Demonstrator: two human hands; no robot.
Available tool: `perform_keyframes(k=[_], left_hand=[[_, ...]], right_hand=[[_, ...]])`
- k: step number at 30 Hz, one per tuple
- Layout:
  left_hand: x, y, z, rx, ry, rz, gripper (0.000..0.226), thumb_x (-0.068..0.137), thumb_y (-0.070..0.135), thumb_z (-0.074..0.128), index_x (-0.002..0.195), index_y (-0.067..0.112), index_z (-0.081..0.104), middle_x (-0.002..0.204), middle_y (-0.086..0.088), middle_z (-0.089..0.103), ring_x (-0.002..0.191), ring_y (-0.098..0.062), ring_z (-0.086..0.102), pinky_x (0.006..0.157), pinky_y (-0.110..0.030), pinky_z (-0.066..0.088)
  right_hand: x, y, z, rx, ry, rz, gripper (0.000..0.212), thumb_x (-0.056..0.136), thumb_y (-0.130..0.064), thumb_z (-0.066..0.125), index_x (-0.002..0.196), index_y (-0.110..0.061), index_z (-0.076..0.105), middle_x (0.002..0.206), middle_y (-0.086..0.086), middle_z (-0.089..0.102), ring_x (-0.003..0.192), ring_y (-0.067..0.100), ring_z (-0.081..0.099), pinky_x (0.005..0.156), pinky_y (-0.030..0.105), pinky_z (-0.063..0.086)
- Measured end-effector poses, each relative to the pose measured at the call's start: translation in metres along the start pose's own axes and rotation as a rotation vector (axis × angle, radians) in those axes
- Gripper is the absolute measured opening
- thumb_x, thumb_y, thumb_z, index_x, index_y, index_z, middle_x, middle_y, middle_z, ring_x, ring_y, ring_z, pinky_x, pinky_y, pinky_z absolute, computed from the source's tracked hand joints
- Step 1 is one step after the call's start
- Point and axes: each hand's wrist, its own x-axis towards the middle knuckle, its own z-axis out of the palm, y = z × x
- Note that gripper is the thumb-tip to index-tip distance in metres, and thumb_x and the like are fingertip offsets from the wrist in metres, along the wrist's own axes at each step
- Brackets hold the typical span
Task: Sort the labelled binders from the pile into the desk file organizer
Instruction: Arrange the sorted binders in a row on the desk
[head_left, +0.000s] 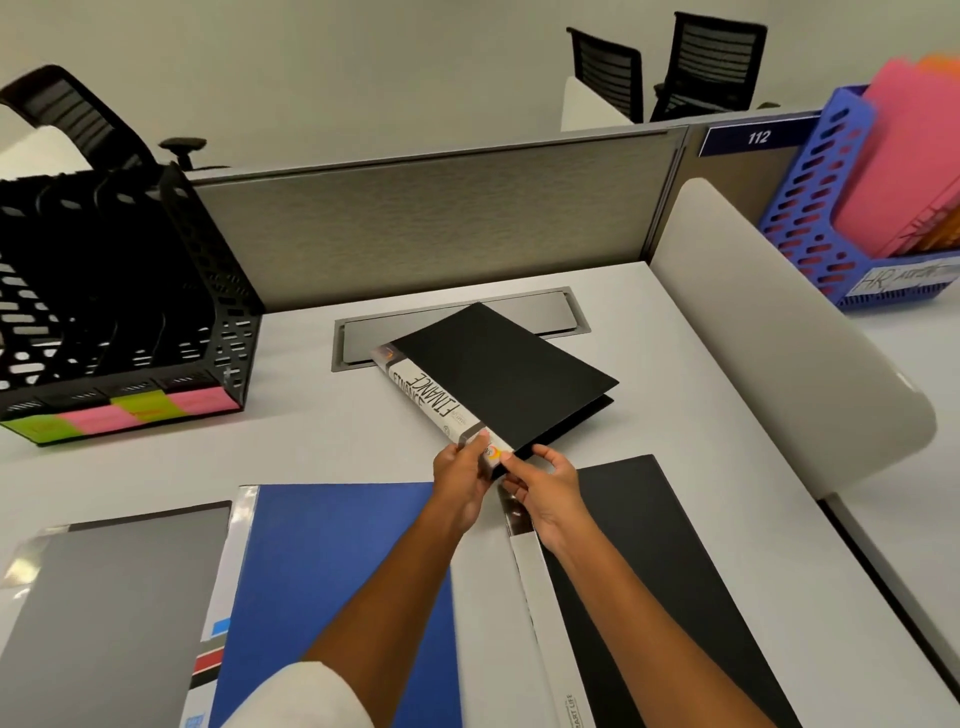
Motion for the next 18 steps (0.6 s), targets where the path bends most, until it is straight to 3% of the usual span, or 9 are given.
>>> perform_keyframes(k=[3,6,9,12,15,18], left_hand=[[-0.005,-0.006,-0.009,-0.027,0.021,-0.008,0.024,0.093,0.001,0.059,0.115,0.005,0.054,0.107,-0.018,0.064,0.089,-0.025,0.067,0.065,-0.029,0.061],[-0.010,-0.008,-0.017,-0.050,0.028,-0.001,0.032,0.092,-0.002,0.059,0.123,0.001,0.053,0.111,-0.016,0.065,0.092,-0.024,0.067,0.080,-0.034,0.059],[-0.017,-0.007,-0.027,-0.056,0.010,-0.001,0.027,0.091,-0.003,0.058,0.118,0.001,0.056,0.111,-0.013,0.067,0.092,-0.023,0.068,0.085,-0.038,0.057],[-0.028,-0.008,-0.037,-0.028,-0.010,-0.008,0.019,0.093,-0.002,0.057,0.111,0.005,0.058,0.119,-0.016,0.064,0.095,-0.025,0.068,0.087,-0.042,0.056],[-0.047,-0.012,-0.042,0.030,-0.035,-0.009,0.027,0.094,0.001,0.055,0.121,0.005,0.053,0.124,-0.016,0.062,0.102,-0.028,0.065,0.087,-0.043,0.055],[-0.069,-0.020,-0.047,0.044,-0.076,-0.030,0.034,0.096,0.001,0.052,0.130,0.002,0.048,0.130,-0.018,0.059,0.103,-0.028,0.064,0.076,-0.038,0.060]], right_hand=[[-0.009,0.012,-0.007,-0.071,0.035,-0.053,0.051,0.072,-0.024,0.085,0.113,-0.024,0.053,0.087,0.008,0.072,0.074,0.018,0.072,0.070,0.036,0.062],[-0.013,0.014,-0.021,-0.025,0.113,-0.111,0.046,0.076,-0.032,0.081,0.111,-0.022,0.053,0.086,0.010,0.071,0.069,0.017,0.068,0.065,0.035,0.061],[-0.012,0.005,-0.045,0.067,0.202,-0.128,0.046,0.081,-0.035,0.075,0.116,-0.020,0.050,0.099,0.012,0.065,0.082,0.023,0.068,0.066,0.034,0.060],[-0.011,-0.011,-0.065,0.200,0.149,-0.112,0.058,0.085,-0.026,0.073,0.135,-0.020,0.043,0.114,0.013,0.061,0.094,0.029,0.069,0.072,0.036,0.060],[-0.018,-0.021,-0.079,0.332,0.087,-0.081,0.066,0.087,-0.016,0.070,0.143,-0.019,0.036,0.122,0.014,0.061,0.099,0.031,0.068,0.078,0.043,0.058],[-0.029,-0.020,-0.093,0.333,0.117,-0.122,0.057,0.086,-0.008,0.069,0.137,-0.017,0.046,0.128,0.015,0.059,0.107,0.032,0.064,0.075,0.044,0.058]])
